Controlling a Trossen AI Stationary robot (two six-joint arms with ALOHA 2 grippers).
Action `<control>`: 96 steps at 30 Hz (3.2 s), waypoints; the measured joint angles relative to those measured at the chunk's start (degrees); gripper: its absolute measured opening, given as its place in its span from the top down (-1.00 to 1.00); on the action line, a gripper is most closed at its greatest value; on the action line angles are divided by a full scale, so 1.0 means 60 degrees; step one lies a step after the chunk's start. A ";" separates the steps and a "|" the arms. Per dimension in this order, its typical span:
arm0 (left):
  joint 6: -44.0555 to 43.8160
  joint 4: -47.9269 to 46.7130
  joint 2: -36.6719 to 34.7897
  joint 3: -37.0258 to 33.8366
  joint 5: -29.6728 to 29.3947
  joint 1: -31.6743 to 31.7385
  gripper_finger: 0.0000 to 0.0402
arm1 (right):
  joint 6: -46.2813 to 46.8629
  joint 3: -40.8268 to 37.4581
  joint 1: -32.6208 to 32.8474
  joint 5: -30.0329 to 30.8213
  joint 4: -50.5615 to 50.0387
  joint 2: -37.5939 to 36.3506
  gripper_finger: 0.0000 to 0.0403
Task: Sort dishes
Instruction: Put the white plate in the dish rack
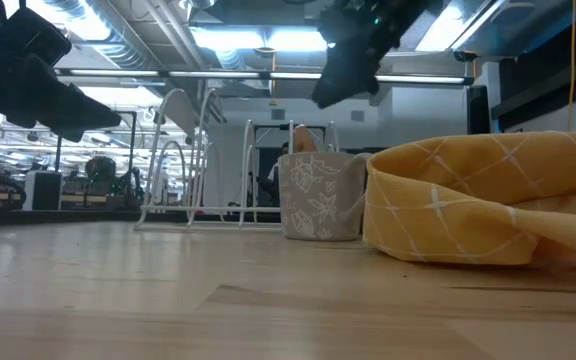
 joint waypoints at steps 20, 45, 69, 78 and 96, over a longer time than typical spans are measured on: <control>-0.0003 0.0000 0.0003 0.0002 0.0004 0.0000 0.44 | 0.0863 0.0251 0.0000 0.2678 -0.5623 -0.0004 0.31; -0.0193 0.0000 -0.0001 0.0000 0.0004 0.0000 0.44 | 0.0462 -0.1352 -0.5350 0.0554 -0.3181 -0.0004 0.31; -0.0214 0.0000 -0.0001 0.0001 0.0004 0.0000 0.44 | -0.1212 -0.1352 -0.5395 0.0766 -0.1902 0.1671 0.31; -0.0214 -0.0001 0.0002 0.0001 0.0004 0.0000 0.44 | -0.1279 -0.1352 -0.5793 0.0750 -0.1852 0.1708 0.31; -0.0214 -0.0003 -0.0001 -0.0001 0.0004 0.0000 0.44 | -0.1779 -0.1352 -0.6000 0.0237 -0.2001 0.1716 0.31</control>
